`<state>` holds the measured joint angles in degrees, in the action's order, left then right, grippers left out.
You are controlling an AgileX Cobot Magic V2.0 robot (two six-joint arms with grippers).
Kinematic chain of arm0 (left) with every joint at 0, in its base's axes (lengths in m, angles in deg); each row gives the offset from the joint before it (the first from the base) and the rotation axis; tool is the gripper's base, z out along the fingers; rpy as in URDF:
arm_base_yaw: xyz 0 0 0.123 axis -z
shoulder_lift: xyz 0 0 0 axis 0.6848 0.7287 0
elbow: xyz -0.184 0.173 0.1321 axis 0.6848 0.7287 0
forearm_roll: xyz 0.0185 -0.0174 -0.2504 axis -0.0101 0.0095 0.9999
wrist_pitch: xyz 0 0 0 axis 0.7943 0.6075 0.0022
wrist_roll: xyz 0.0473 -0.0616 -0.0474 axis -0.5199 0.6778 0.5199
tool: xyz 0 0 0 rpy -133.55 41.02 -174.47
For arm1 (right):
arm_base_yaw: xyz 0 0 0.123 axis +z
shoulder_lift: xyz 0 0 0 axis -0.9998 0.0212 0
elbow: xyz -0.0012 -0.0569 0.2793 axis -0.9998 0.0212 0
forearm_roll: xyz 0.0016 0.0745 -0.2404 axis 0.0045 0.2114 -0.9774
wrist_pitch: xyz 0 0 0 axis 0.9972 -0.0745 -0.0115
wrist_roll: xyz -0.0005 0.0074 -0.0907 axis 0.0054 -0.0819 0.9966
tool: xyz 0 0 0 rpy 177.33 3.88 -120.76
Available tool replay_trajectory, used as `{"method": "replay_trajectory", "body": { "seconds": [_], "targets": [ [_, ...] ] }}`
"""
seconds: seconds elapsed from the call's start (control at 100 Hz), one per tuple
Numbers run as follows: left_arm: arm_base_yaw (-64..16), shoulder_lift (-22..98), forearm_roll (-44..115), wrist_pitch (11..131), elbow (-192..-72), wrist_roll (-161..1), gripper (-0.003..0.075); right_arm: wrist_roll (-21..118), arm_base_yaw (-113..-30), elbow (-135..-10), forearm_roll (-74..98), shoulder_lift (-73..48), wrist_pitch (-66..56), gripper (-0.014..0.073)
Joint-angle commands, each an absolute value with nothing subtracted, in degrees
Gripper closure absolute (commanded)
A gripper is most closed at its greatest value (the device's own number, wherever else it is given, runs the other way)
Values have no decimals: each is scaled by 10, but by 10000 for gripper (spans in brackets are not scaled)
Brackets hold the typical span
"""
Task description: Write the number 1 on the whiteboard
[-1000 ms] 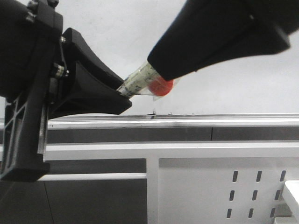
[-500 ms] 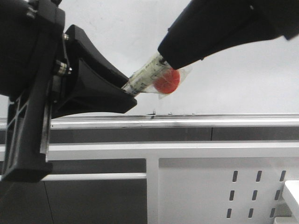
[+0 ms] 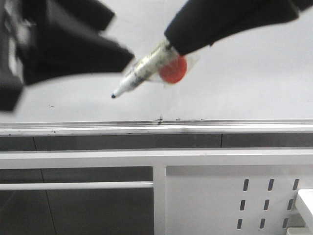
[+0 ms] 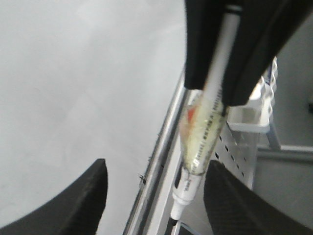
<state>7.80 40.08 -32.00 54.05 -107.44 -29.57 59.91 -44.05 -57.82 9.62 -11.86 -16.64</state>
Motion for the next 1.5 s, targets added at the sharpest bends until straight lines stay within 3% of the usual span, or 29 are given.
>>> {"method": "replay_trajectory", "body": {
  "seconds": [0.0,0.14,0.33,0.54,0.75,1.49],
  "targets": [
    [82,351,-270,529,-1092,-287,321,576,-445,-593,103,-144,-116,664],
    [76,289,-198,532,-1079,-287,444,557,-448,-564,104,-175,-74,664],
    [44,229,-60,483,-1023,-287,741,556,-448,-503,145,-218,28,664],
    [-7,227,103,253,-907,-287,740,556,-461,-480,147,-233,66,664],
    [-22,269,223,42,-824,-287,740,556,-525,-480,165,-225,85,664],
    [-22,414,219,-111,-821,-257,740,563,-552,-482,142,-182,191,664]
  ]
}}
